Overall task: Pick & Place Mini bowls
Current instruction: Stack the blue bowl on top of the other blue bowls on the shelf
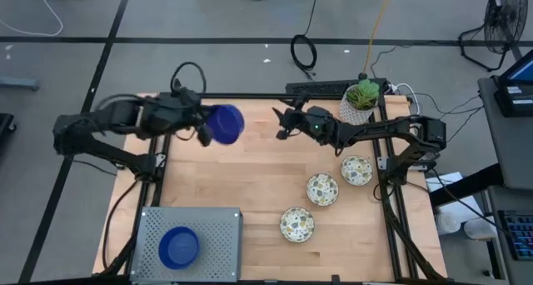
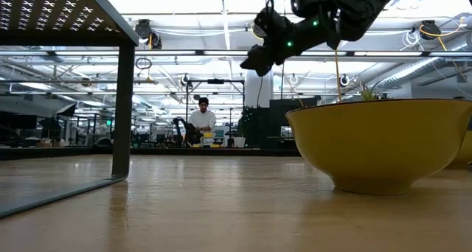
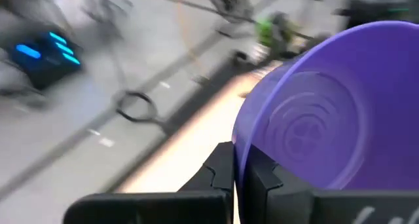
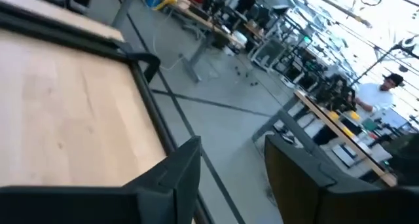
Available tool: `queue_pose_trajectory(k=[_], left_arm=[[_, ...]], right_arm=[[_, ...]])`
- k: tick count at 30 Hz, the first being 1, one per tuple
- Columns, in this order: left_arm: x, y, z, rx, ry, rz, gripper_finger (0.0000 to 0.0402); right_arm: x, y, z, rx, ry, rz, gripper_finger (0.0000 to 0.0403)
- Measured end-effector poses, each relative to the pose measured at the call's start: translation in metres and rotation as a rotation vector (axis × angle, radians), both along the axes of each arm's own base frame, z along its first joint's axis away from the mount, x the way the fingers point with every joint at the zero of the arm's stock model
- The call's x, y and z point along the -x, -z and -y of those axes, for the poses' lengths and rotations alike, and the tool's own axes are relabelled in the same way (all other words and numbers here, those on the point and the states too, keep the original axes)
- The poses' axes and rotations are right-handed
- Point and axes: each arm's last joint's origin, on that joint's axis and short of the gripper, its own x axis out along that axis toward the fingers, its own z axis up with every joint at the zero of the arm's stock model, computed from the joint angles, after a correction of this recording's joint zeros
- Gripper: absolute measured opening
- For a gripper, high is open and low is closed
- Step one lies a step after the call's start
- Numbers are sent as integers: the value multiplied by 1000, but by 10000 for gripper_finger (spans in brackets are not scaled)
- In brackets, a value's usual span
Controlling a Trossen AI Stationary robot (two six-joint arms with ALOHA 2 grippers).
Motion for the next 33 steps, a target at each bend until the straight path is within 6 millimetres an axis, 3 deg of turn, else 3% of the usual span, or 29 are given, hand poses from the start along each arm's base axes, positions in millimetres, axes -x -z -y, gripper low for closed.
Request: queue_pose_trajectory(k=[6,10,14,17,24,29,33], left_arm=[[24,-36,20,275,87,77,4],[40,-43,25,389,64,56,3],[51,-36,35,508,263,-134,6],[48,-29,47,608,367,-226,4],[33,-14,72,676,358,-392,3],[25,2,104,763,298,-539,3],[31,10,131,777,230,-599,3]], right_arm=[[1,0,5,-2,4,0,152],[1,0,5,-7,5,1,152],[2,1,6,-35,12,21,151],[2,1,6,-38,13,20,151],[2,2,7,-42,13,6,150],[2,2,7,-42,13,7,147],[3,2,10,-41,19,8,145]])
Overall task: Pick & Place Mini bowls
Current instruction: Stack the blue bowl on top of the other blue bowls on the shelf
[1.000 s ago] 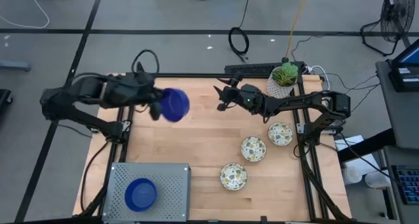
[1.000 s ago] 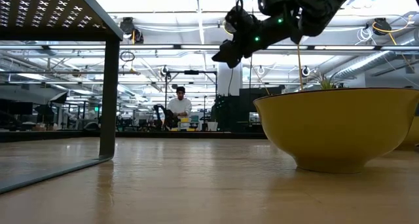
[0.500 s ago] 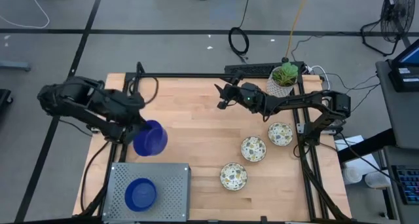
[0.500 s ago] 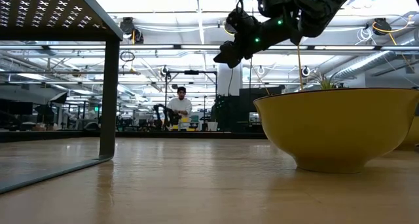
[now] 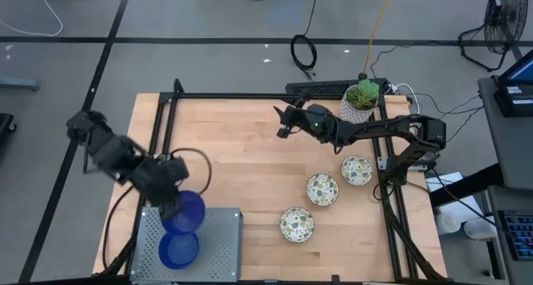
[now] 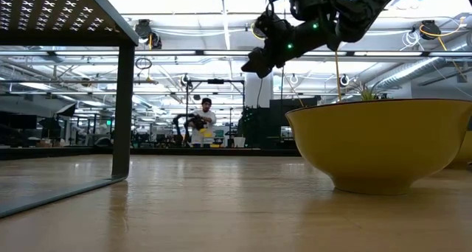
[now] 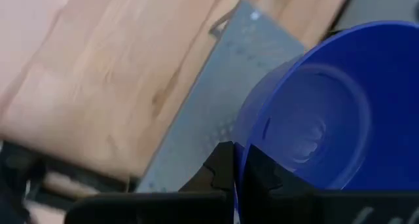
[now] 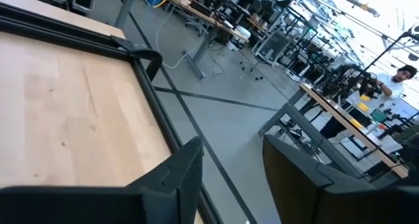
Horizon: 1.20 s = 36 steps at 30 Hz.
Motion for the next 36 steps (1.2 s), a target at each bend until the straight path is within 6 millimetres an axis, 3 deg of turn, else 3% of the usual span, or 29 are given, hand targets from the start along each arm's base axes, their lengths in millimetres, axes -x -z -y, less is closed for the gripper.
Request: queue_pose_trajectory(k=[11,19,27,36], left_arm=[[18,28,75,-16,-307,-112,3],[21,51,113,-3,-444,-215,7],[16,61,124,-28,-422,-219,14],[21,63,123,-83,-419,-237,18]], right_arm=[[3,0,10,-2,31,0,142],[3,-1,10,0,29,7,145],[3,-1,10,-1,29,8,144],[3,-1,10,-11,30,17,144]])
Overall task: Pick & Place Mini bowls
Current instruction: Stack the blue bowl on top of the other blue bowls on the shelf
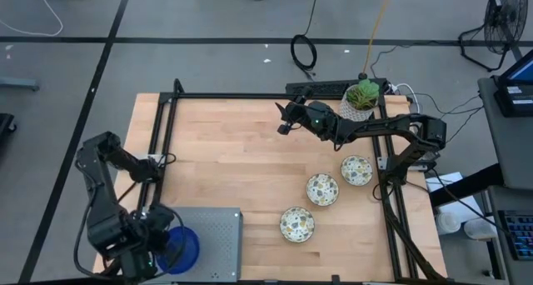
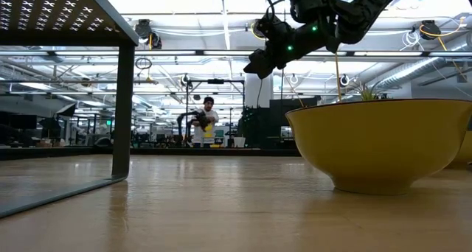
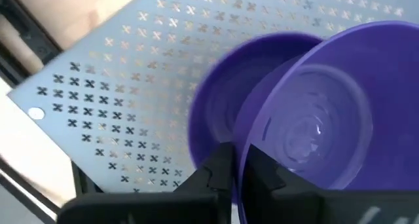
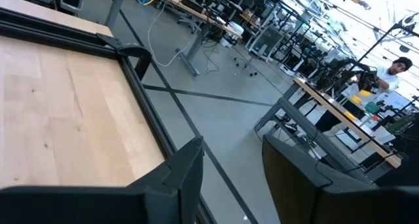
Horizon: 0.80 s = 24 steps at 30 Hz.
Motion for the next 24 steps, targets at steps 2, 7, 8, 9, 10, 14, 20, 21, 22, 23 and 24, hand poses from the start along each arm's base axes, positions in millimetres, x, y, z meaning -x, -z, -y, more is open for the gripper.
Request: queue_pose_trajectory(k=[2,7,8,9,10,14,20,21,22,23,24], left_arm=[[1,0,0,-3,3,-3,11],[6,0,3,-15,30,19,14],[6,0,3,-17,34,18,18],[7,1,3,-19,39,16,21],[7,2,3,-20,44,11,22],[7,6,3,-35,53,-2,11],[8,15,2,-71,52,-7,26],[8,16,2,-74,52,-9,36],[8,16,2,-75,52,-10,45],[8,16,2,-77,51,-11,54],[8,16,2,-76,51,-10,62]], right_arm=[[0,0,0,-1,0,1,144],[0,0,0,1,-1,-1,142],[0,0,0,2,-1,-2,142],[0,0,0,2,-1,-2,143],[0,0,0,2,-1,-1,143],[0,0,0,3,-1,-2,143],[0,0,0,4,-1,-4,142],[0,0,0,4,-1,-4,142],[0,0,0,4,-1,-4,142],[0,0,0,4,-1,-4,142],[0,0,0,4,-1,-4,142]])
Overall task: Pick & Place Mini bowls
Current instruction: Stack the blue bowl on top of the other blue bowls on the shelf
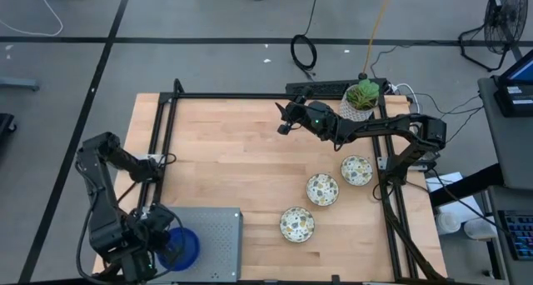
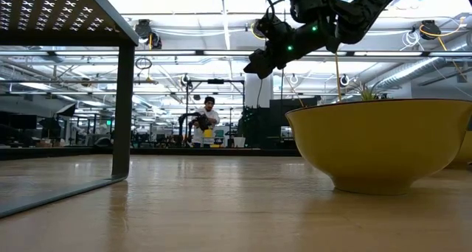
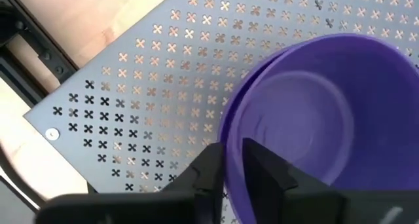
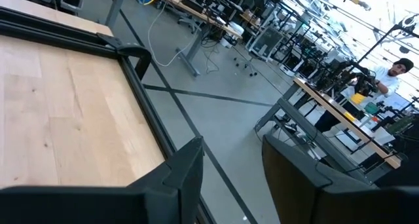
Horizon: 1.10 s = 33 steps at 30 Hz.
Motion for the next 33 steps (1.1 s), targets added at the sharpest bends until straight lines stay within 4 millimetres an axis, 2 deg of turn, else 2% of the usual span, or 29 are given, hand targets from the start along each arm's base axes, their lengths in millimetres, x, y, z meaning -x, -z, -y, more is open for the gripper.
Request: queue_pose_trajectory(k=[4,11,16,20,25,33], left_arm=[[0,0,0,-1,18,-2,86],[3,-6,-4,26,65,-4,103],[3,-18,-13,23,32,169,104],[-3,-22,-8,30,73,302,104],[-14,-11,7,44,112,306,104],[-20,16,28,79,-5,160,104]], right_arm=[[0,0,0,0,0,0,141],[0,0,0,0,0,0,140],[0,0,0,0,0,0,141],[0,0,0,0,-1,0,141],[0,0,0,1,0,3,141],[0,-1,0,3,-1,8,141]])
